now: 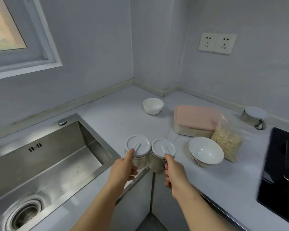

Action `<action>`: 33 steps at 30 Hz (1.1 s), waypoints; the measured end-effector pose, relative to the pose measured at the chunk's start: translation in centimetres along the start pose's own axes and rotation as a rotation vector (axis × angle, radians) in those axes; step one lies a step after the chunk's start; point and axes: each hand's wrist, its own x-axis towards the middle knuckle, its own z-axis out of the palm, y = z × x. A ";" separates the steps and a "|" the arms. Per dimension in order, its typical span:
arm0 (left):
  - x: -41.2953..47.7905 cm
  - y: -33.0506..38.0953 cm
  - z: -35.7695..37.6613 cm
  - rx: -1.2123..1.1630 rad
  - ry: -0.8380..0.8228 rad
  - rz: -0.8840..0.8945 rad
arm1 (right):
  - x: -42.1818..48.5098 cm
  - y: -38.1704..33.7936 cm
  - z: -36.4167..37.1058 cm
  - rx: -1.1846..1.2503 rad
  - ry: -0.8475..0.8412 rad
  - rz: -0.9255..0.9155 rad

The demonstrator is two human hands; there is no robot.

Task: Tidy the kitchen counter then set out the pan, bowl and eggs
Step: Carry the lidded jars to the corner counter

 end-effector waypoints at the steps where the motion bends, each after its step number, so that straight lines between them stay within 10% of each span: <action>1: -0.6 0.2 0.4 0.013 -0.035 0.005 | -1.0 0.4 -0.8 0.027 0.034 -0.004; 33: -45.2 -11.9 29.4 0.461 -1.149 0.113 | -36.5 25.4 -38.4 0.601 1.171 -0.083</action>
